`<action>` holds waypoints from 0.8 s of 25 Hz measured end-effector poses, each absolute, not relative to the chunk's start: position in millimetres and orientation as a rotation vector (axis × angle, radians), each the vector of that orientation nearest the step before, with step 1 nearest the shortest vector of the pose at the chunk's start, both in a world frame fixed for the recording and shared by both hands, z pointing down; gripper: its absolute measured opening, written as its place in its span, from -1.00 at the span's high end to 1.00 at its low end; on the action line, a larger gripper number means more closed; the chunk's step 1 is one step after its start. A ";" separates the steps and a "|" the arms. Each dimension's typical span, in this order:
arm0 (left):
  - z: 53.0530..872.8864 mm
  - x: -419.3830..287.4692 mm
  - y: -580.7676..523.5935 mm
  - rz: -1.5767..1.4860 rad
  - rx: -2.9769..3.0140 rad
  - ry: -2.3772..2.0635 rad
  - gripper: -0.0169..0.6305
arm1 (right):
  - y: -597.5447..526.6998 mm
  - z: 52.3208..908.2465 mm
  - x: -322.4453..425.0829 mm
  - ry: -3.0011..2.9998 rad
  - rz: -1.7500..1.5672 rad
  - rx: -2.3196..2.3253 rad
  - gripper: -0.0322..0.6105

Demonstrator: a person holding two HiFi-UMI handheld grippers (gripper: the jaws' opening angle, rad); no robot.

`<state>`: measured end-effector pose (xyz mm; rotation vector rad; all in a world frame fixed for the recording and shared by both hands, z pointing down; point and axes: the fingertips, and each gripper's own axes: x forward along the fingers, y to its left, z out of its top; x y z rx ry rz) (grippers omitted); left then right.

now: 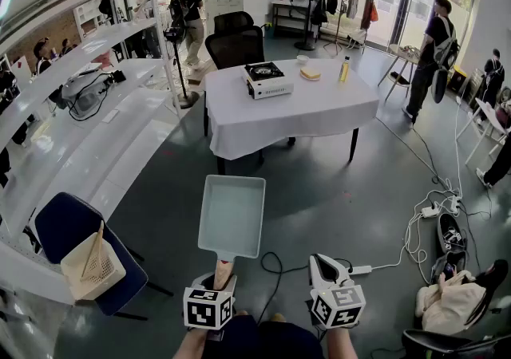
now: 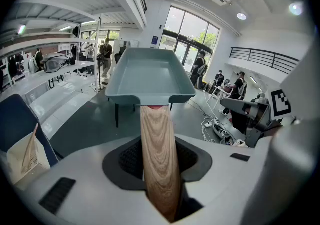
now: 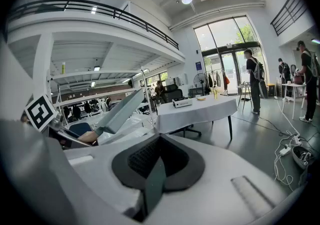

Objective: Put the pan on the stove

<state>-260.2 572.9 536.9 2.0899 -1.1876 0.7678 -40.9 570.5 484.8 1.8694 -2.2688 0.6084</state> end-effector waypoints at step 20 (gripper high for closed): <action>546.6 -238.1 580.4 0.710 2.082 -1.248 0.56 | 585.1 493.6 -19.0 -2.322 0.626 1.847 0.89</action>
